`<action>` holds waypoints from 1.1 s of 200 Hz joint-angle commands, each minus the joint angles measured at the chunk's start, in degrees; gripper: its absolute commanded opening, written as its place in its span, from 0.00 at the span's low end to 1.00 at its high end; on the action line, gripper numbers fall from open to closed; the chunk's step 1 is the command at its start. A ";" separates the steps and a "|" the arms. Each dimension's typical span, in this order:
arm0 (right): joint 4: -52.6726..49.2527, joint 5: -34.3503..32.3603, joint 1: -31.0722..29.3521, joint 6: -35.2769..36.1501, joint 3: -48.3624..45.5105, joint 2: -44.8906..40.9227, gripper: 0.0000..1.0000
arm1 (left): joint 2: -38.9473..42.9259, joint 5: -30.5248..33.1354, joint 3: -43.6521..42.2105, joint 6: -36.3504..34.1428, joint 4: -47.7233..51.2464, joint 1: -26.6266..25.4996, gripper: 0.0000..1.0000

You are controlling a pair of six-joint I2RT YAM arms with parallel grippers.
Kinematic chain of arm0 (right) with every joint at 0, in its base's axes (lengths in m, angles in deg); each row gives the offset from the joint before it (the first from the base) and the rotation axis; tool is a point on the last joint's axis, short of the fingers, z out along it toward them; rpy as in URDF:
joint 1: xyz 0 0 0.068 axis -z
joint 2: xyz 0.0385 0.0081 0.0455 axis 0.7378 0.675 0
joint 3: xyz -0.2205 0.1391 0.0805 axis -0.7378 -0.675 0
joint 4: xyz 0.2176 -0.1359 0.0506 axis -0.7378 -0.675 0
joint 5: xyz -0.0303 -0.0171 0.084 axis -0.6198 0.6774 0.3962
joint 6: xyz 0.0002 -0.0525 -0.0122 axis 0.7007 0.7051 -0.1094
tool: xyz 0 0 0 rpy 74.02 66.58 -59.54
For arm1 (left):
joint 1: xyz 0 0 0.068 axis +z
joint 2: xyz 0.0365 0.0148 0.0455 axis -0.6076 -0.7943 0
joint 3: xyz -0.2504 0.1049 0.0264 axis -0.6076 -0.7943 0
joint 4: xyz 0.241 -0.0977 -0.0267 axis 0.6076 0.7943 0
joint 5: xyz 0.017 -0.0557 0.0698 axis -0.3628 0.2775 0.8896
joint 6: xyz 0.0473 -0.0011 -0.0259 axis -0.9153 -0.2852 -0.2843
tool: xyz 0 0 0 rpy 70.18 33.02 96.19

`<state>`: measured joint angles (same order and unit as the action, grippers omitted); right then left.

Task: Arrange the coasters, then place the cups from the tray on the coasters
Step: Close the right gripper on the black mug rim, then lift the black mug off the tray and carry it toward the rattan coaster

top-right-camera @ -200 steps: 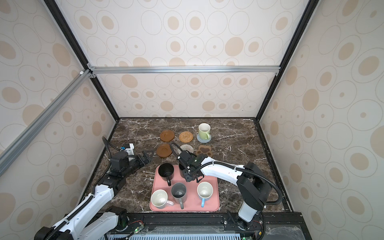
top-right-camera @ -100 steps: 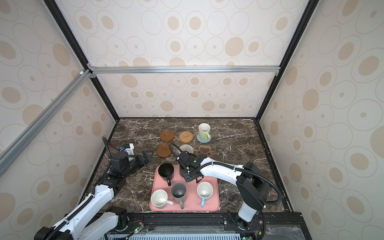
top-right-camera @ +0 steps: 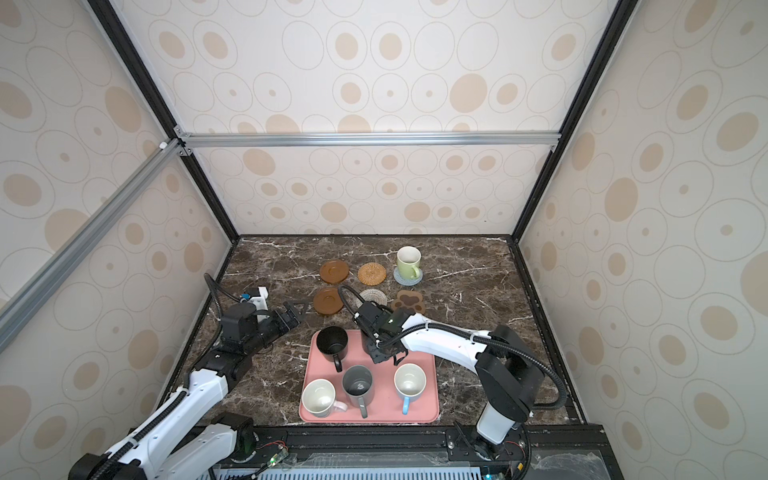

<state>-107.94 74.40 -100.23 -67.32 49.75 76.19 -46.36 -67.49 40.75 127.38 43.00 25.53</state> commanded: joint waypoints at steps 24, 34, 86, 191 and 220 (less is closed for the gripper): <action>-0.72 -2.75 -0.02 0.92 3.80 -4.17 0.13 | -0.29 0.09 1.27 -0.16 -0.88 0.37 1.00; -0.90 -2.76 0.01 0.92 3.94 -4.26 0.13 | -0.29 0.11 1.21 -0.28 -0.89 0.37 1.00; -0.99 -3.68 0.03 2.20 6.26 -4.32 0.12 | 0.71 0.48 0.60 -0.18 -0.56 0.37 1.00; -0.37 -4.86 1.71 8.58 13.48 1.04 0.12 | 2.37 0.79 -0.20 0.23 -0.08 0.37 1.00; -0.01 -4.67 3.54 10.68 16.71 2.86 0.12 | 2.63 0.86 -0.31 0.06 0.14 0.37 1.00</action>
<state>-110.81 71.12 -98.18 -59.34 61.77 78.57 -44.61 -67.40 40.47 127.40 43.00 25.53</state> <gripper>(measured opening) 0.192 0.999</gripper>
